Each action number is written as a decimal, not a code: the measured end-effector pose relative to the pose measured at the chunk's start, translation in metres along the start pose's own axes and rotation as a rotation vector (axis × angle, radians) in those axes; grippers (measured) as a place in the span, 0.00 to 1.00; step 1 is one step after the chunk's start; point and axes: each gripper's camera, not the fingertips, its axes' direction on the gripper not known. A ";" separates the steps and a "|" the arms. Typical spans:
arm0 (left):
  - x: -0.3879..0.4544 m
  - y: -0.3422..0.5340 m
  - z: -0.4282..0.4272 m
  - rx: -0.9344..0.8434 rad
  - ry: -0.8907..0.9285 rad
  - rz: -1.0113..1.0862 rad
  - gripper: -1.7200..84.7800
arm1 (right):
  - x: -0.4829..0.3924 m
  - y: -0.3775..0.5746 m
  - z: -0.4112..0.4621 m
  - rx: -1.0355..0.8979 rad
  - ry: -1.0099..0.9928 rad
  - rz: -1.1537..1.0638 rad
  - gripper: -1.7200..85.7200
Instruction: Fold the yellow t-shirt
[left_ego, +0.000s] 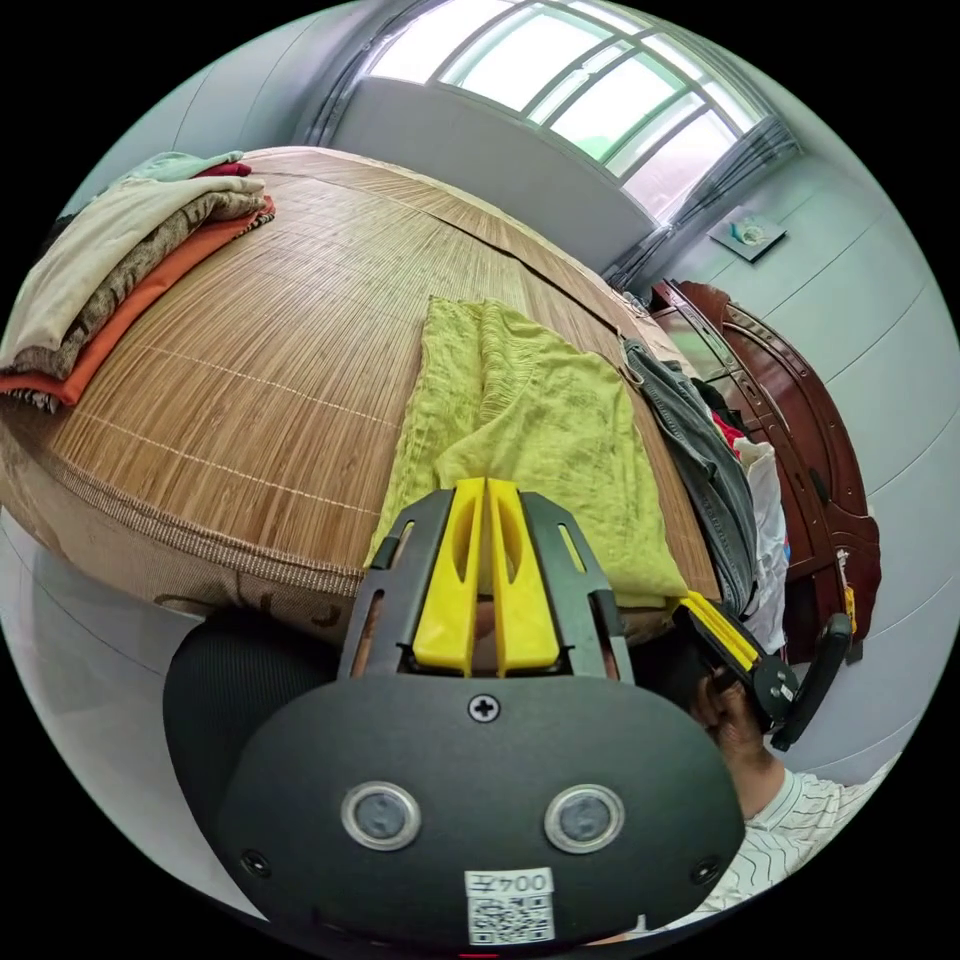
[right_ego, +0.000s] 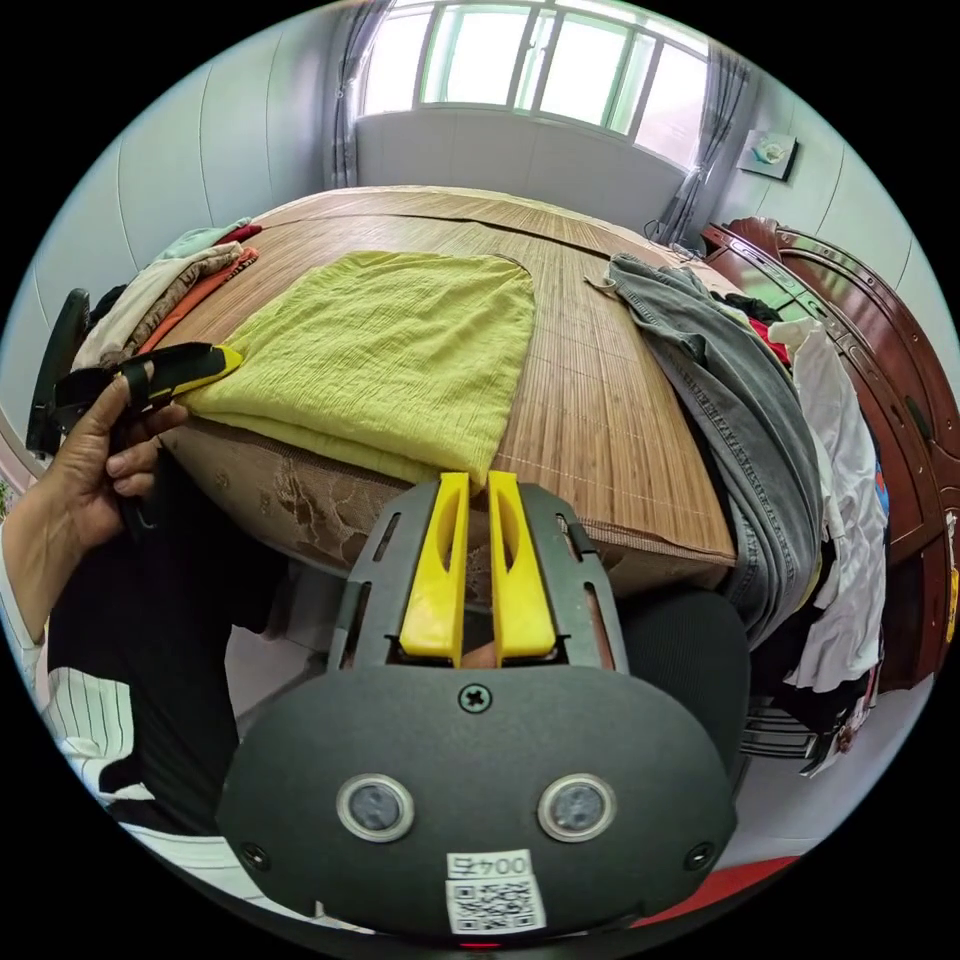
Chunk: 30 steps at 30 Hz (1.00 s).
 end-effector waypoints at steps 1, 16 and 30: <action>-0.004 0.001 0.000 -0.003 0.010 -0.011 0.02 | -0.002 0.001 -0.003 -0.009 -0.003 -0.004 0.08; -0.031 -0.007 -0.016 -0.008 0.081 -0.068 0.02 | 0.007 0.017 -0.044 0.023 -0.066 0.015 0.10; -0.071 -0.024 -0.085 0.073 0.140 -0.100 0.03 | 0.028 0.009 -0.087 0.101 -0.202 0.053 0.08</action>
